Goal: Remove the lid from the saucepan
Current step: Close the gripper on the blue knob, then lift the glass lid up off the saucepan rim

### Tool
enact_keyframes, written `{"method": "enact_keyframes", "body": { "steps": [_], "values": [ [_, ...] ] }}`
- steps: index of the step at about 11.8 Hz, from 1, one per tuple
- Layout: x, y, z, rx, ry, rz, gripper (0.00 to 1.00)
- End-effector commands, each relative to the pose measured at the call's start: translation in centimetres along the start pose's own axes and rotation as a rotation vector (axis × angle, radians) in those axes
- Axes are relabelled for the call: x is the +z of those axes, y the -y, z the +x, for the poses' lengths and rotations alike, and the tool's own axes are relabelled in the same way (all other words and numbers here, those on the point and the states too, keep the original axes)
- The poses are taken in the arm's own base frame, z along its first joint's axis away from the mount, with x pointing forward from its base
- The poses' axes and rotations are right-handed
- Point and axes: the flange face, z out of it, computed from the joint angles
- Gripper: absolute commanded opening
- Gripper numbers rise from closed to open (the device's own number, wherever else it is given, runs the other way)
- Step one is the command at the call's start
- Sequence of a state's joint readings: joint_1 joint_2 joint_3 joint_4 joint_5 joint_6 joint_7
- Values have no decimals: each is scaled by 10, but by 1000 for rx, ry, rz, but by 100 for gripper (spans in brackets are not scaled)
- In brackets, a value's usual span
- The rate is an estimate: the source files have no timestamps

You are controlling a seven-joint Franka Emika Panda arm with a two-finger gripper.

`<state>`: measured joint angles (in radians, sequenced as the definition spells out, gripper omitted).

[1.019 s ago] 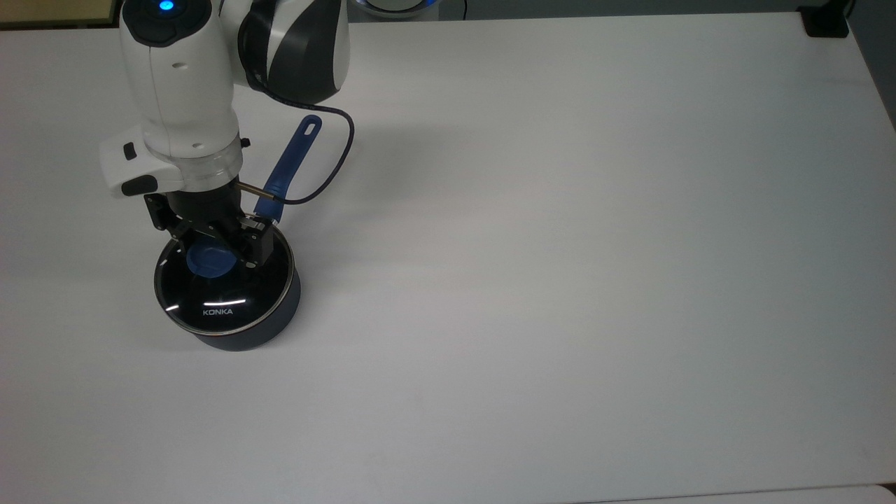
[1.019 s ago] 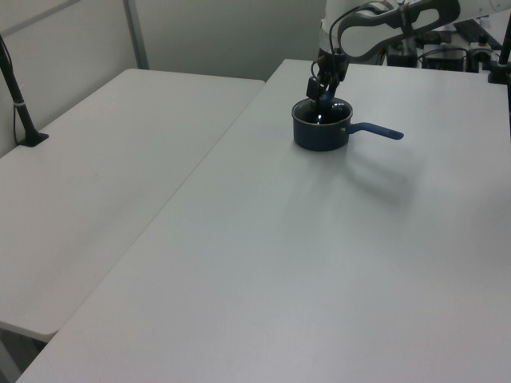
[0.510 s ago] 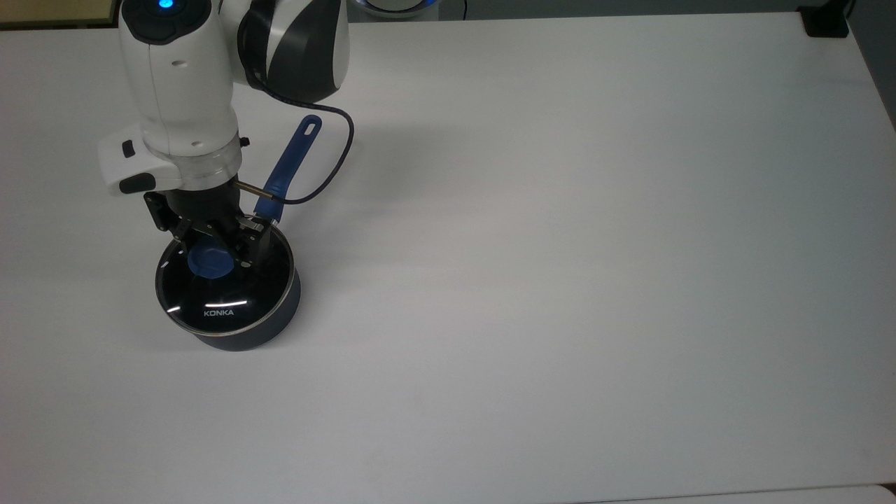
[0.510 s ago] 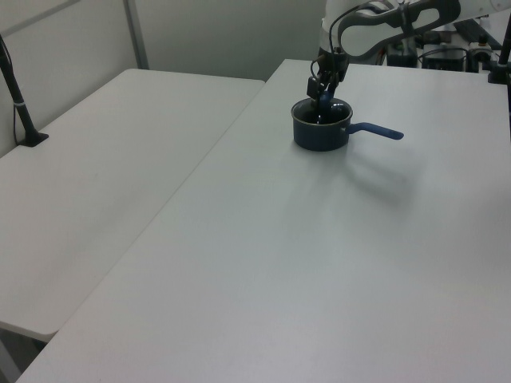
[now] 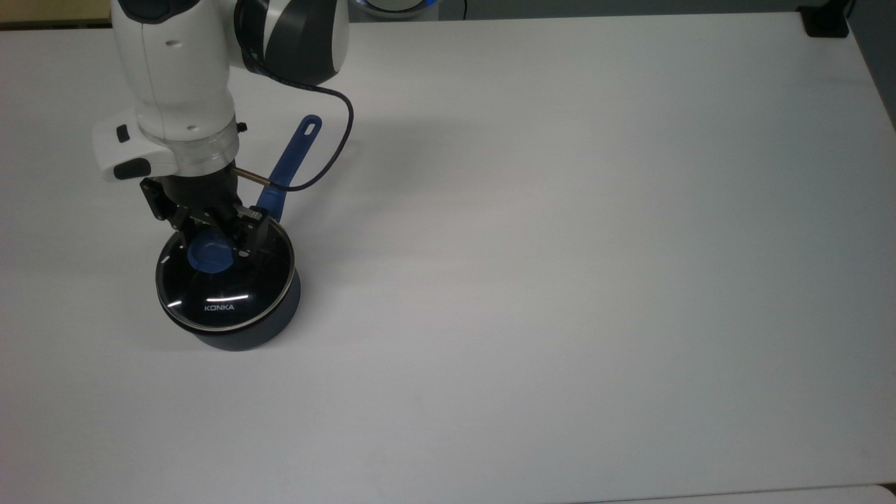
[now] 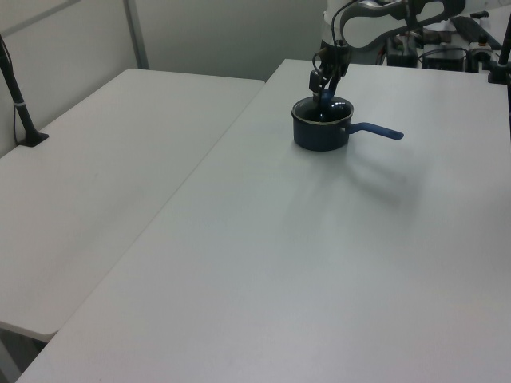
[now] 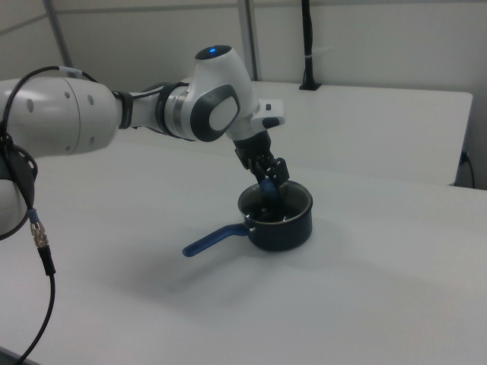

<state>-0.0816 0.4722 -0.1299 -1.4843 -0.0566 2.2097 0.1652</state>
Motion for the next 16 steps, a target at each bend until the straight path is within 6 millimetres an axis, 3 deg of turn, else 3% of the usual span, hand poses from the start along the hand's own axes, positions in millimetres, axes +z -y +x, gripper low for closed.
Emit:
{"method": "enact_keyframes", "body": {
  "steps": [1, 4, 6, 8, 10, 12, 14, 16],
  "values": [
    [-17, 0, -7, -31, 8, -9, 59],
    [-41, -4, -8, -33, 17, -9, 55],
    [-71, 7, -18, -83, 48, 8, 53],
    [-109, 19, -40, -161, 91, 29, 53],
    [-141, 44, -81, -223, 97, 60, 53],
    [-154, 81, -133, -304, 147, 69, 53],
    [-143, 110, -178, -370, 256, 53, 53],
    [-120, 109, -220, -392, 334, 30, 53]
  ]
}}
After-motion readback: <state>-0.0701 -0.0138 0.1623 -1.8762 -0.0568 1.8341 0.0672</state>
